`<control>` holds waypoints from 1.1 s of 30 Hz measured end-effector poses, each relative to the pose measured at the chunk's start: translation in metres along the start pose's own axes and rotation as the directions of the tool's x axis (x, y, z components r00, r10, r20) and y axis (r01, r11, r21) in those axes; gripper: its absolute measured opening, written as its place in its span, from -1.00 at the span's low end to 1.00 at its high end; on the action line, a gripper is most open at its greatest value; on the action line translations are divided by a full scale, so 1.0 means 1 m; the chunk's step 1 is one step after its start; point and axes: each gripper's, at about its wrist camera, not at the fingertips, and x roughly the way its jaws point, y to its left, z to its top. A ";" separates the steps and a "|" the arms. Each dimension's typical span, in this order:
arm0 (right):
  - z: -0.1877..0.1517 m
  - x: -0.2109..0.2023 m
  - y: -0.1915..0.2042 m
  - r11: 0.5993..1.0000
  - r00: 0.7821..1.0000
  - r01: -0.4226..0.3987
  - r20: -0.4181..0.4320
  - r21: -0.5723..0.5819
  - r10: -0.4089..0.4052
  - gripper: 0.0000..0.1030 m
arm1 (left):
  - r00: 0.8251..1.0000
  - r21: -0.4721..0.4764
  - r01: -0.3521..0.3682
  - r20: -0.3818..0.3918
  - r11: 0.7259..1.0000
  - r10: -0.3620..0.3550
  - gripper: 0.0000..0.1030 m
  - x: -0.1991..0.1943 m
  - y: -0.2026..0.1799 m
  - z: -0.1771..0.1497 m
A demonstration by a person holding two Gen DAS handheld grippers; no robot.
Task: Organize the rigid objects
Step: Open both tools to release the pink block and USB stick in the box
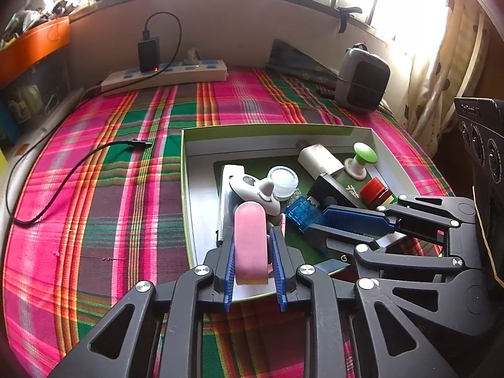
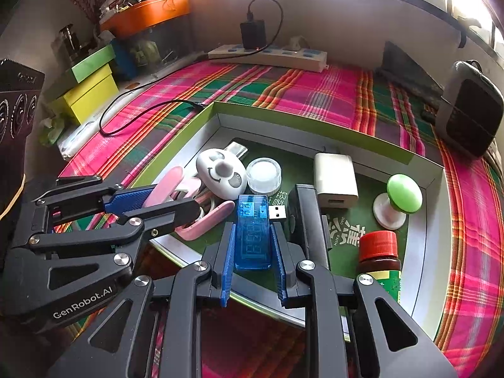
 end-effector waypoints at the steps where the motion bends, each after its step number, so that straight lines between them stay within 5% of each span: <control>1: 0.000 0.000 0.000 1.000 1.000 0.001 0.000 0.001 -0.001 -0.55 | 1.000 -0.001 0.001 0.000 1.000 -0.001 -0.58 0.000 0.000 0.000; 24: -0.007 -0.020 0.000 0.999 0.999 0.023 0.038 0.024 -0.023 -0.50 | 0.999 -0.008 -0.035 0.029 0.999 0.036 -0.23 -0.020 -0.004 -0.005; 33: -0.016 -0.039 0.005 0.998 0.996 0.041 0.076 0.040 -0.044 -0.29 | 0.994 0.000 -0.086 0.061 0.996 0.086 -0.23 -0.038 -0.010 -0.015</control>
